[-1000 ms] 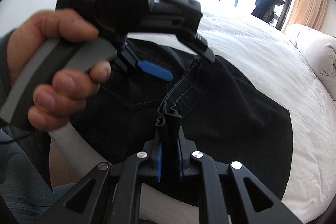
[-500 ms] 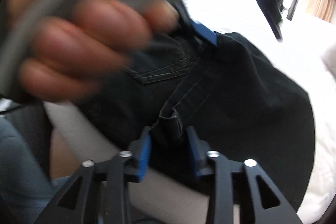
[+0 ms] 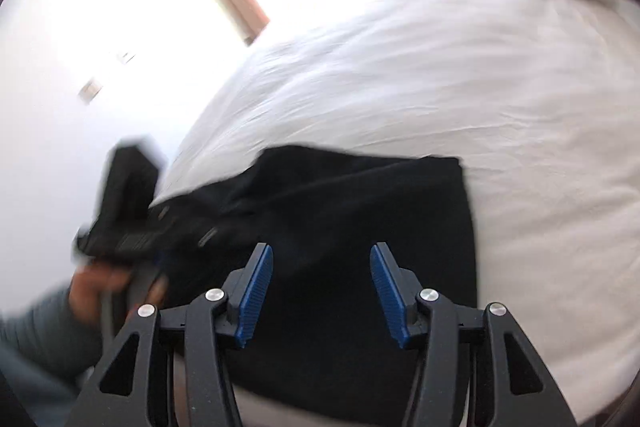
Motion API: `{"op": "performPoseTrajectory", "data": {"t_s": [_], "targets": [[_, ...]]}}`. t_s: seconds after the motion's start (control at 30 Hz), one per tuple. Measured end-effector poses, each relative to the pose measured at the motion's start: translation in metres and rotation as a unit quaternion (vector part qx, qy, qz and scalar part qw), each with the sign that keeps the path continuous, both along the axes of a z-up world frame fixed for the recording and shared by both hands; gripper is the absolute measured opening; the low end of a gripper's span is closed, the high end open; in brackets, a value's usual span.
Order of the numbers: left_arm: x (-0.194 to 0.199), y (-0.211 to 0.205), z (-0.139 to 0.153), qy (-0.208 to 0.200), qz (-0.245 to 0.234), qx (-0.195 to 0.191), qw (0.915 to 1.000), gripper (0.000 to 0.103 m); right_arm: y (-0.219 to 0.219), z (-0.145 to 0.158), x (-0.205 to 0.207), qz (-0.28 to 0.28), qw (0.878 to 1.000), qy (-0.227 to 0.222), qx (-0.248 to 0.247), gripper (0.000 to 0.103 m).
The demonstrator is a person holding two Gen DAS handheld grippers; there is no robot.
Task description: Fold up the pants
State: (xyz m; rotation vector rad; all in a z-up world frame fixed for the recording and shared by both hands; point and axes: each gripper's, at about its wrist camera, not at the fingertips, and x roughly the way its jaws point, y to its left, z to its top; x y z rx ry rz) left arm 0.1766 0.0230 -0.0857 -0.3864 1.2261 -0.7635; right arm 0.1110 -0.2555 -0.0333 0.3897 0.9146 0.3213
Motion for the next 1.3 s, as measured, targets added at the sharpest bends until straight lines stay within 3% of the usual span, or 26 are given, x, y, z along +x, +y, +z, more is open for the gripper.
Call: {"op": "performPoseTrajectory", "data": {"t_s": [0.07, 0.13, 0.2, 0.27, 0.37, 0.53, 0.67, 0.73, 0.8, 0.87, 0.93, 1.0, 1.07, 1.17, 1.3], "targets": [[-0.002, -0.001, -0.001, -0.006, -0.004, 0.007, 1.0, 0.068, -0.013, -0.023, 0.028, -0.001, 0.999, 0.023, 0.049, 0.055], [-0.006, -0.001, 0.0, -0.01, -0.004, 0.013, 0.9999, 0.068, -0.025, -0.047, 0.055, -0.044, 0.996, 0.062, 0.035, 0.053], [-0.01, 0.008, 0.001, -0.009, -0.001, 0.014, 0.9999, 0.067, -0.037, -0.065, 0.074, -0.055, 0.993, 0.075, 0.079, 0.049], [-0.015, 0.018, 0.001, -0.008, 0.002, 0.007, 0.9999, 0.067, -0.042, -0.064, 0.079, -0.071, 0.992, 0.067, 0.084, 0.048], [-0.021, 0.032, -0.003, -0.004, 0.016, -0.001, 0.9999, 0.067, -0.044, -0.045, 0.077, -0.103, 0.992, 0.051, 0.044, 0.05], [-0.036, 0.04, -0.003, -0.027, 0.02, 0.026, 0.9991, 0.066, -0.022, -0.028, 0.045, -0.044, 0.997, 0.027, 0.056, 0.058], [-0.04, 0.036, 0.008, -0.036, 0.037, 0.053, 0.9973, 0.064, -0.007, -0.065, 0.026, -0.05, 0.993, 0.066, 0.084, 0.063], [-0.048, 0.03, 0.023, -0.066, 0.042, 0.082, 0.9936, 0.064, -0.003, -0.08, 0.015, -0.061, 0.992, 0.061, 0.089, 0.065], [-0.058, 0.031, 0.037, -0.083, 0.035, 0.061, 0.994, 0.064, 0.004, -0.076, 0.014, -0.05, 0.993, 0.055, 0.086, 0.075], [-0.065, 0.023, 0.045, -0.09, 0.021, 0.032, 0.9953, 0.064, 0.009, -0.075, 0.018, -0.023, 0.992, 0.062, 0.105, 0.078], [-0.068, 0.014, 0.043, -0.091, 0.005, 0.026, 0.9954, 0.064, 0.014, -0.074, 0.025, -0.005, 0.991, 0.069, 0.111, 0.081], [-0.071, 0.006, 0.028, -0.079, -0.011, 0.045, 0.9958, 0.064, 0.01, -0.074, 0.032, -0.002, 0.989, 0.075, 0.126, 0.081], [-0.074, 0.004, 0.007, -0.061, -0.021, 0.073, 0.9952, 0.063, -0.004, -0.068, 0.036, -0.013, 0.98, 0.082, 0.179, 0.081], [-0.085, 0.007, 0.007, -0.087, -0.037, 0.09, 0.9915, 0.064, -0.016, -0.057, 0.043, -0.032, 0.972, 0.064, 0.223, 0.08], [-0.094, 0.018, 0.001, -0.078, -0.033, 0.095, 0.9918, 0.064, 0.009, -0.056, 0.066, 0.032, 0.966, 0.084, 0.242, 0.08]]}}
